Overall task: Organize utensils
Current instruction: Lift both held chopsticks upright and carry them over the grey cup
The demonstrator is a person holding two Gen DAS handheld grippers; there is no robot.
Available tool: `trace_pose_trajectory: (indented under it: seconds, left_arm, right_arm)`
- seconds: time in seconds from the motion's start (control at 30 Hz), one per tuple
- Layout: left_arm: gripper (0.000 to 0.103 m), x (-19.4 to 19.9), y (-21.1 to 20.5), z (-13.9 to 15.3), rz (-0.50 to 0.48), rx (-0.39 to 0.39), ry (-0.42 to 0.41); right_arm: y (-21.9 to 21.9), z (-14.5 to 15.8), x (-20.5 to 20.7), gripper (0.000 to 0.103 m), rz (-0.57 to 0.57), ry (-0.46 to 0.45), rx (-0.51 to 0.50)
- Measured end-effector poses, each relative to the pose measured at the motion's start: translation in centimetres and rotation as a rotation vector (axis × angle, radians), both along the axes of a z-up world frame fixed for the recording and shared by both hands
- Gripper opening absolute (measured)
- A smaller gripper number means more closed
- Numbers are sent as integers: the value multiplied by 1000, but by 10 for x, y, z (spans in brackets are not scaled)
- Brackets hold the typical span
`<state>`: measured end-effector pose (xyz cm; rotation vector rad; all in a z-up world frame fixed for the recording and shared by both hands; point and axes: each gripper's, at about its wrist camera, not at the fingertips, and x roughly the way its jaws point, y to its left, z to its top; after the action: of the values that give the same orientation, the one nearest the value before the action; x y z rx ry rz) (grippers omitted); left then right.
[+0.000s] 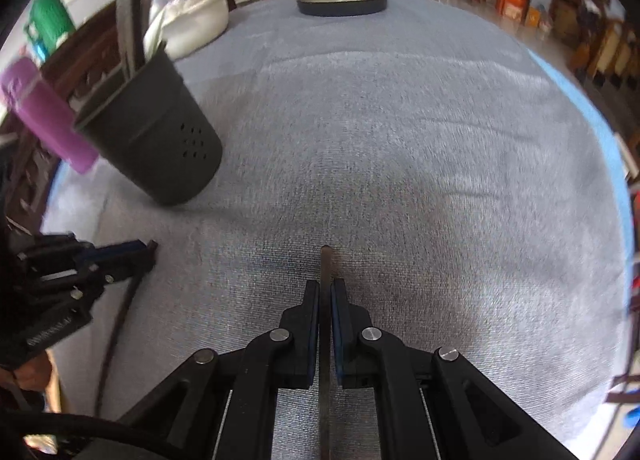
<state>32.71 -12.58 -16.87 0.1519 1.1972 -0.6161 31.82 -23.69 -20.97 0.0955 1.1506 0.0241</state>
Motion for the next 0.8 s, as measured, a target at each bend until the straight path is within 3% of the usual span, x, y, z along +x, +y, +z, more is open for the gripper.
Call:
trace_pose_trajectory:
  seconds: [0.13, 0.33, 0.8]
  left_arm:
    - [7, -8, 13, 5, 13, -29, -3]
    - [7, -16, 34, 40, 55, -99, -70]
    - [6, -20, 93, 134, 180, -247, -314]
  right_arm:
    - [7, 0, 4, 6, 7, 4, -42]
    - [5, 11, -2, 6, -8, -34, 17]
    - [26, 88, -25, 6, 1, -370, 171]
